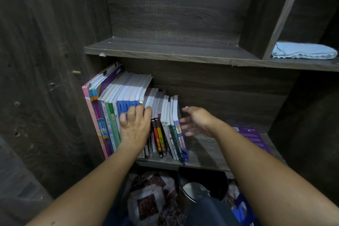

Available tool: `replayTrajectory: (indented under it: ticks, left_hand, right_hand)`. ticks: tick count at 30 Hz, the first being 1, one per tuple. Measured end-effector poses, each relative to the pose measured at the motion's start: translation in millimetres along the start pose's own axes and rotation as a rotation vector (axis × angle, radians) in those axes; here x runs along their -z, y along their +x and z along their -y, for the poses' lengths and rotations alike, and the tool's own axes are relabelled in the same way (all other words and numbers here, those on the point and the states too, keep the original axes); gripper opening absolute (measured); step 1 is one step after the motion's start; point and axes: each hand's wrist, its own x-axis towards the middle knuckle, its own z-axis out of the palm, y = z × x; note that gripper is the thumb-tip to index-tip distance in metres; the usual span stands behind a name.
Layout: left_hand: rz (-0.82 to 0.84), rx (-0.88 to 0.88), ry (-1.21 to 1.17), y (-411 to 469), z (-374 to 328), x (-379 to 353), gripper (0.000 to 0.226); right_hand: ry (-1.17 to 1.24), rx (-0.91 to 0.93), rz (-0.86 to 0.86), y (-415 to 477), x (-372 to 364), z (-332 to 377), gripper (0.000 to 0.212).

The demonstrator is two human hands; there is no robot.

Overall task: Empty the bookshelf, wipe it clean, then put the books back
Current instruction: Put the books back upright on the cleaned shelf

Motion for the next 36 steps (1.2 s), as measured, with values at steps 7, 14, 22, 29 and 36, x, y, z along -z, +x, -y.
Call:
replayTrajectory:
  ticks: [7, 14, 22, 29, 36]
  left_hand:
    - [0.002, 0.079, -0.477, -39.4, -35.3, 20.7, 0.057]
    - [0.188, 0.103, -0.699, -7.4, -70.1, 48.0, 0.054]
    - [0.41, 0.148, -0.359, 37.5, -108.7, 62.1, 0.04]
    - [0.404, 0.091, -0.404, 33.5, -117.2, 54.7, 0.068]
    - [0.375, 0.138, -0.511, 9.8, -77.9, 58.1, 0.062]
  right_hand:
    - [-0.147, -0.007, -0.078, 5.3, 18.7, -18.4, 0.033]
    - [-0.186, -0.034, -0.092, 3.1, 26.7, -31.1, 0.036]
    - [-0.209, -0.044, -0.072, -1.4, 54.1, -38.2, 0.033]
    - [-0.096, -0.004, -0.017, 0.3, 55.0, -48.2, 0.032]
    - [0.108, -0.024, 0.054, 10.1, 9.1, -49.5, 0.041]
